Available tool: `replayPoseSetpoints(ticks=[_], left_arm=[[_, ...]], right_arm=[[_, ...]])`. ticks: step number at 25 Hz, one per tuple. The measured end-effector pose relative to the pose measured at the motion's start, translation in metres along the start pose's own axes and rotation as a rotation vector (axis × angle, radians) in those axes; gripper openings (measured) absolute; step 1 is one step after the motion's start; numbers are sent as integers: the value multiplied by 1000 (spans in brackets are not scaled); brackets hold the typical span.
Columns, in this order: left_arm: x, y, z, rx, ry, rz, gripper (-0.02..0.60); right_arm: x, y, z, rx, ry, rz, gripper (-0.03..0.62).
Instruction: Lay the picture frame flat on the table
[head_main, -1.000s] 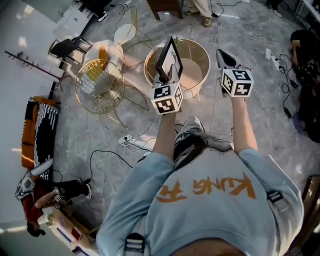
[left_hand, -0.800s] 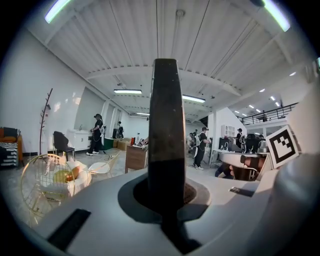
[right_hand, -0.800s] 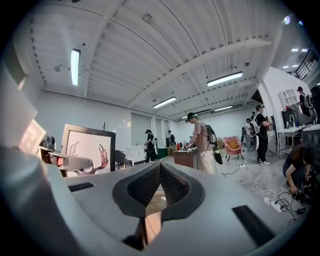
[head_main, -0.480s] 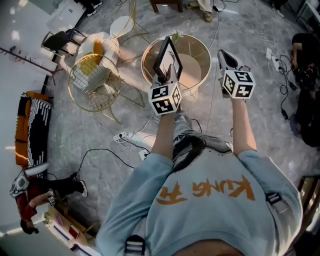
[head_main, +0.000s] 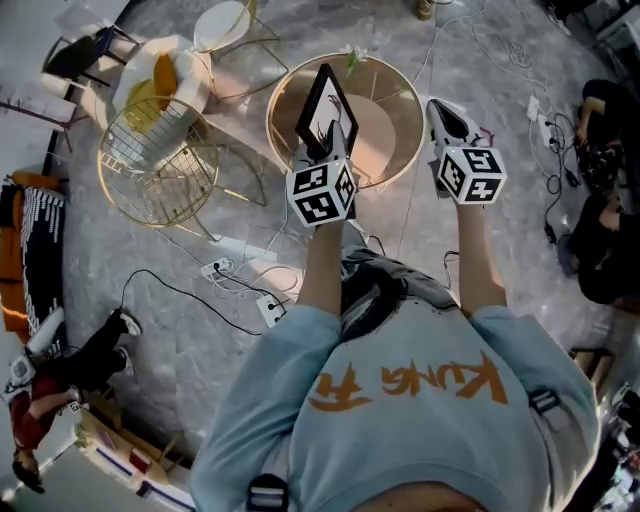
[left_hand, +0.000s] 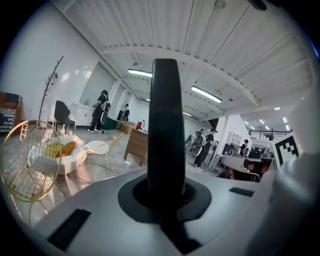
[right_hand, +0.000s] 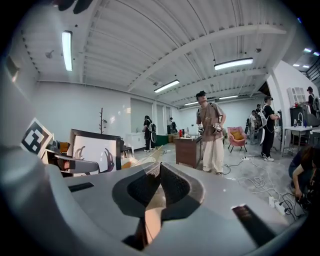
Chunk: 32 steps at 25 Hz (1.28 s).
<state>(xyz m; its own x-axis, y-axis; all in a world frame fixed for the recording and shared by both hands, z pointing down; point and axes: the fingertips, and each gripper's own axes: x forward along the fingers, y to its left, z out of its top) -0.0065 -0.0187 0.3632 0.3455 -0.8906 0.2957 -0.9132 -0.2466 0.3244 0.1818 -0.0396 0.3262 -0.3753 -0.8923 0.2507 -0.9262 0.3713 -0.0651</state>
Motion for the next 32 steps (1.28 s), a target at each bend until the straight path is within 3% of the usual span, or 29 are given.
replayPoseSetpoints(ticks=[7,13,18,22,32], left_arm=[[75,80,18,-80,91,13,26],[114,132,37,-147,102,24,26],[142,132,19,-224,137,-18,26],[159,125,4,-246,186,-48,26],[183,111,-48,-248,320,-12,25]], right_arm=[[122,11,11,18,80,1,-2],[189,35,29,-3,115,44,-2],[213,37,22,-66,175,53,-2],[224,22,11,-54,222,27,-2],[238,-9,-54,32,323,70,-2]])
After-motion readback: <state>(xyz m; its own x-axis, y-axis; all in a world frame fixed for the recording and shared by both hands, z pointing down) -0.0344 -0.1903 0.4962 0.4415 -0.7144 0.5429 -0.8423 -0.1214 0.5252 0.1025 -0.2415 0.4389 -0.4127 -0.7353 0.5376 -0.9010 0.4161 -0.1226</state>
